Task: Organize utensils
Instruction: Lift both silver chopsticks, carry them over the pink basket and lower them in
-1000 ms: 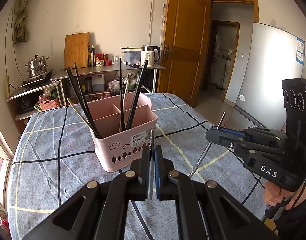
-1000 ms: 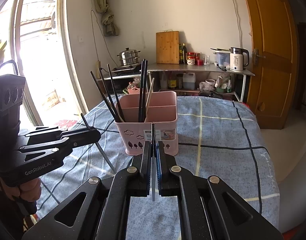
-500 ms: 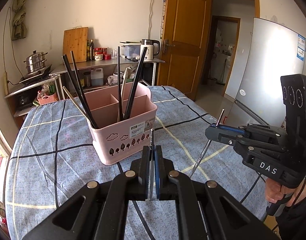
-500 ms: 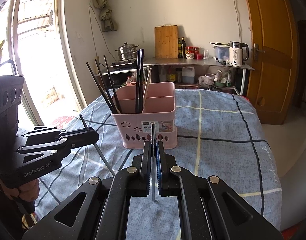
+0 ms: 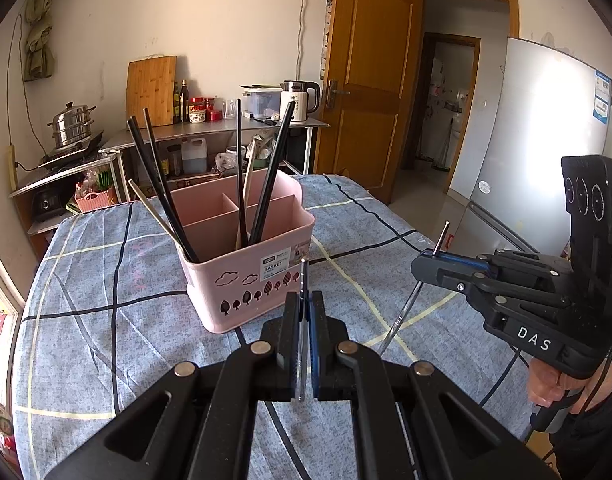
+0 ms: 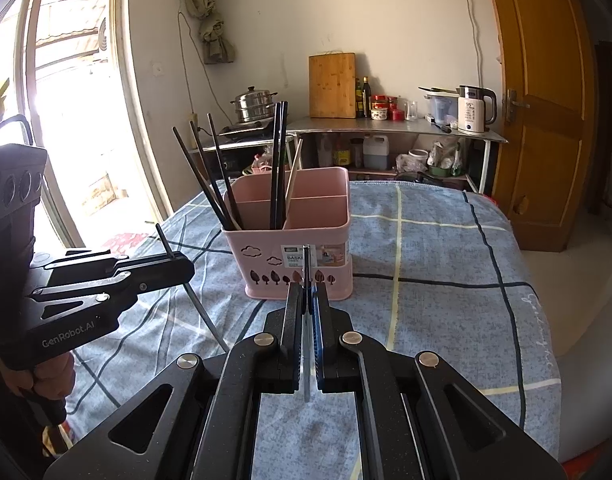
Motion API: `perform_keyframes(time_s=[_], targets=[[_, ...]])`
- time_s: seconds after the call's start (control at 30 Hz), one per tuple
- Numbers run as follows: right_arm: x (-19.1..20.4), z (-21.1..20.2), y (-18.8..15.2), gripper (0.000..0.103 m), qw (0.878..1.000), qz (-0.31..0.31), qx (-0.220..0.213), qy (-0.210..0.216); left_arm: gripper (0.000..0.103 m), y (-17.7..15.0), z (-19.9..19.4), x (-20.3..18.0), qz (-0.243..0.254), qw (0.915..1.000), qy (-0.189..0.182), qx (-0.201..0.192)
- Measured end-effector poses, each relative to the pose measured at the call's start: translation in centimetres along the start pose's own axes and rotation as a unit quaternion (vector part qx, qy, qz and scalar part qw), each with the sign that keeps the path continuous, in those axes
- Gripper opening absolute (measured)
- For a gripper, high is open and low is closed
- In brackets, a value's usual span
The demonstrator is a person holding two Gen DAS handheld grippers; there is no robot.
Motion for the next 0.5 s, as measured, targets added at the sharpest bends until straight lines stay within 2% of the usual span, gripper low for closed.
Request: perform_keyframes(time_s=[0.5], targets=[[1.0, 0.6, 2.8, 0.005, 1.000, -0.017, -0.016, 0.006, 0.005, 3.4, -1.5, 1.9, -0.003, 0.9995, 0.014, -0.028]])
Point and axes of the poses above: each gripper's, at about its wrist camera, not at the fingertips, and z roughly the way its jaws point, x to its left, y to its top, the point moved 3 cm from there along z, roughly the way its jaws point, and after that the axes turned 7 degrees about y, right-handed, at the moved point
